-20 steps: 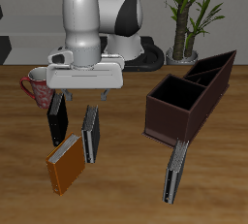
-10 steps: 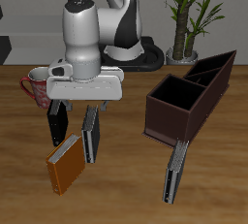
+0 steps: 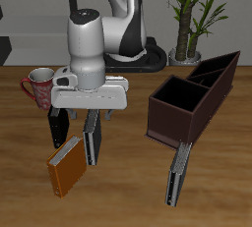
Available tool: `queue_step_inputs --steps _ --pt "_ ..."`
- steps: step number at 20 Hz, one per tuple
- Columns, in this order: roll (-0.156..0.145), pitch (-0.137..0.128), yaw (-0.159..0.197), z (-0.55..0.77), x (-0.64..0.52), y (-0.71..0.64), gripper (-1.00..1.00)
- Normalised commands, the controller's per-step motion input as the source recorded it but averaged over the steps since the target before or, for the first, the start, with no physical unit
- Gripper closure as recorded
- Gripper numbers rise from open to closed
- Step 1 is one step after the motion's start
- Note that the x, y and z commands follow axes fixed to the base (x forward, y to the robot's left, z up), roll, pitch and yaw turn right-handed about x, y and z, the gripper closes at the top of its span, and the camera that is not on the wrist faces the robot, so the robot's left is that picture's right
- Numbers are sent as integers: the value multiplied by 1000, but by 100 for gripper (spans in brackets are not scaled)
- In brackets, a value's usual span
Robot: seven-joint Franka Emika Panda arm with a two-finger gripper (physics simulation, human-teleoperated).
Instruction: Place the right striped book into the left desk caddy's front compartment
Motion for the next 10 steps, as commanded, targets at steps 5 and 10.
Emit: queue_step_inputs --steps 5,10 --pt "-13 20 -14 -206 -13 -77 -100" --pt "4 16 -16 -238 -23 15 -100"
